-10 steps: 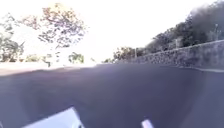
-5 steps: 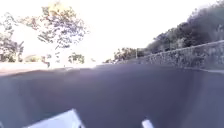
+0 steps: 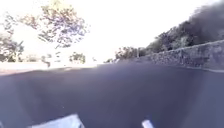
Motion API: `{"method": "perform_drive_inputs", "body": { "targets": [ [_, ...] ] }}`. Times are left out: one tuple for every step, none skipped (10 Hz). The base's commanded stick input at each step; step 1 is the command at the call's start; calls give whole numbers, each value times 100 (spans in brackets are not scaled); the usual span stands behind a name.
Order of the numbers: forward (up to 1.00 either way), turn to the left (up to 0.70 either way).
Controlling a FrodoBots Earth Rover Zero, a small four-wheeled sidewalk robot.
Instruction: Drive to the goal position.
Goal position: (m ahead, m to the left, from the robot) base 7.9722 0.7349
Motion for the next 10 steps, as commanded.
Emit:
{"method": "perform_drive_inputs", "body": {
  "targets": [
    [70,0],
    [70,0],
    [70,0],
    [70,0],
    [70,0],
    [70,0],
    [70,0],
    [70,0],
    [70,0],
    [70,0]
  ]
}}
